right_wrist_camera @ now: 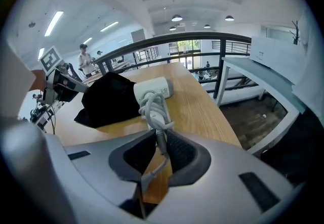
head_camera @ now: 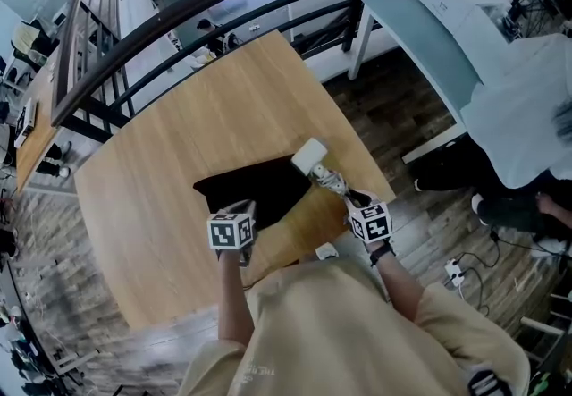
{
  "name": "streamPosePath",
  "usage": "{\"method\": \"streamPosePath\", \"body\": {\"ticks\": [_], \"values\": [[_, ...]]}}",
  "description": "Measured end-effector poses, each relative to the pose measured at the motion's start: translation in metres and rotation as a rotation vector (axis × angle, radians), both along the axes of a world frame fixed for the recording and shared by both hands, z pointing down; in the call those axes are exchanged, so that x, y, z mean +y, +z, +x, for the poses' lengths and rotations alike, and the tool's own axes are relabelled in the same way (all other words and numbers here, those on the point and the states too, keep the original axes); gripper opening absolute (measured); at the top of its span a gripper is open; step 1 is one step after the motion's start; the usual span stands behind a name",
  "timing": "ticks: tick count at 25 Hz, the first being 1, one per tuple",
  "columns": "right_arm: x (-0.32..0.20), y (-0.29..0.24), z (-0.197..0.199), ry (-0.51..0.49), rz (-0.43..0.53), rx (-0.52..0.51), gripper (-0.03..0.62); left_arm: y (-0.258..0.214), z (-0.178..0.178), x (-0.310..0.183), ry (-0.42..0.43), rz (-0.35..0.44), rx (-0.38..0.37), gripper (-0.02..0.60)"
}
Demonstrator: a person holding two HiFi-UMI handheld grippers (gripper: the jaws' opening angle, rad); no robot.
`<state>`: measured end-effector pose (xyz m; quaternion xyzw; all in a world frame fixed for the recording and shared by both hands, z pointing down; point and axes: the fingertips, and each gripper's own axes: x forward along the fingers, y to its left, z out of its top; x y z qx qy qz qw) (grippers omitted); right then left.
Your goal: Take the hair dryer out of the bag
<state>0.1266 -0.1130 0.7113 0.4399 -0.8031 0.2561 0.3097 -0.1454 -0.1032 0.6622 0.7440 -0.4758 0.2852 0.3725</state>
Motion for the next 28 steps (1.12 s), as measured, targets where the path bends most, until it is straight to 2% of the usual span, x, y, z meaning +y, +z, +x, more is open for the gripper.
{"method": "streamPosePath", "body": {"ticks": [7, 9, 10, 11, 12, 13, 18, 23, 26, 28], "values": [[0.002, 0.008, 0.001, 0.005, -0.012, 0.0, 0.067, 0.003, 0.011, -0.003, -0.028, 0.024, 0.021, 0.025], [0.002, 0.008, 0.001, -0.009, -0.017, 0.013, 0.091, 0.003, 0.014, -0.002, -0.039, 0.033, 0.028, 0.028], [0.002, 0.007, 0.001, -0.021, -0.022, 0.021, 0.143, 0.003, 0.016, -0.001, -0.04, 0.037, 0.033, 0.049], [0.002, 0.004, 0.0, -0.036, -0.025, 0.024, 0.195, 0.002, 0.018, 0.0, -0.039, 0.04, 0.039, 0.101], [0.002, -0.002, -0.001, -0.05, -0.02, 0.023, 0.21, 0.0, 0.02, 0.0, -0.037, 0.044, 0.044, 0.148], [0.001, -0.01, -0.002, -0.063, -0.006, 0.02, 0.212, -0.003, 0.022, 0.001, -0.037, 0.051, 0.048, 0.168], [-0.01, -0.06, -0.01, -0.117, 0.11, -0.019, 0.215, -0.024, 0.024, 0.008, -0.057, 0.106, 0.035, 0.246], [-0.032, -0.128, -0.054, -0.235, 0.26, -0.132, 0.214, -0.069, 0.016, 0.005, -0.117, 0.238, 0.005, 0.255], [-0.037, -0.171, -0.088, -0.309, 0.364, -0.201, 0.212, -0.1, 0.018, 0.007, -0.124, 0.322, -0.023, 0.255], [-0.036, -0.196, -0.108, -0.348, 0.43, -0.242, 0.179, -0.121, 0.019, 0.011, -0.145, 0.387, -0.05, 0.255]]}}
